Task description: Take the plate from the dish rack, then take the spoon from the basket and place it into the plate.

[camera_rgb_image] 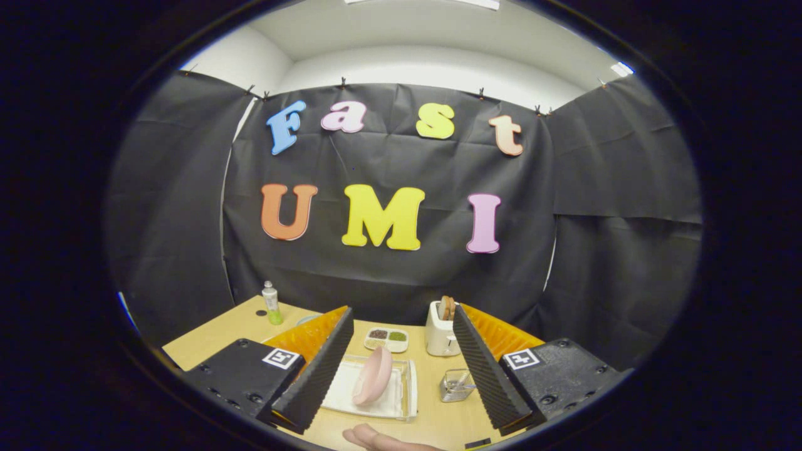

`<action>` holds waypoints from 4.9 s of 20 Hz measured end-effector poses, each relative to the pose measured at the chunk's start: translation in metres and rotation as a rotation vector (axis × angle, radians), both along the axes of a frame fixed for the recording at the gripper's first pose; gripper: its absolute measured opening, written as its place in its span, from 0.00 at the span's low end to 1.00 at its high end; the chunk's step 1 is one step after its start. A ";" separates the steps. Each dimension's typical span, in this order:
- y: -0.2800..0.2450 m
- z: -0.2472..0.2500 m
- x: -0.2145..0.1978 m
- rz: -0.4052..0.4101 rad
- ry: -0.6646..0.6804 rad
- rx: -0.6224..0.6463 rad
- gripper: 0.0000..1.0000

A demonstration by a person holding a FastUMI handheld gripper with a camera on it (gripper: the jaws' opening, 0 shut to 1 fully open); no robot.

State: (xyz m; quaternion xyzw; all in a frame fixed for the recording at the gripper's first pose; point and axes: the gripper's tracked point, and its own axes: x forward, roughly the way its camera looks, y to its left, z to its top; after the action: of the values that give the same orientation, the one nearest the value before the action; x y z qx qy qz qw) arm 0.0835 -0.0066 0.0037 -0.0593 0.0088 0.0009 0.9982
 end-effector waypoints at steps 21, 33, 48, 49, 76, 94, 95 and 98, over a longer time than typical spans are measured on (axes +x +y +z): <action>0.009 -0.156 0.182 -0.161 1.022 -0.138 0.88; 0.018 -0.199 0.177 -0.275 1.285 -0.046 0.29; 0.038 -0.185 0.166 -0.527 0.920 -0.217 0.20; 0.040 -0.186 0.165 -0.532 0.900 -0.230 0.20; 0.024 -0.279 -0.066 -0.132 0.862 0.165 0.20; -0.009 -0.374 -0.030 -0.027 1.022 0.260 0.32; -0.011 -0.375 -0.027 -0.024 1.022 0.255 0.32; -0.020 -0.383 -0.021 -0.036 1.034 0.253 0.37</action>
State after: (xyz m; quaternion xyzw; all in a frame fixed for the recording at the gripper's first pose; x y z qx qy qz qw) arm 0.0623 -0.0269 -0.3790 0.0701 0.5003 0.0140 0.8629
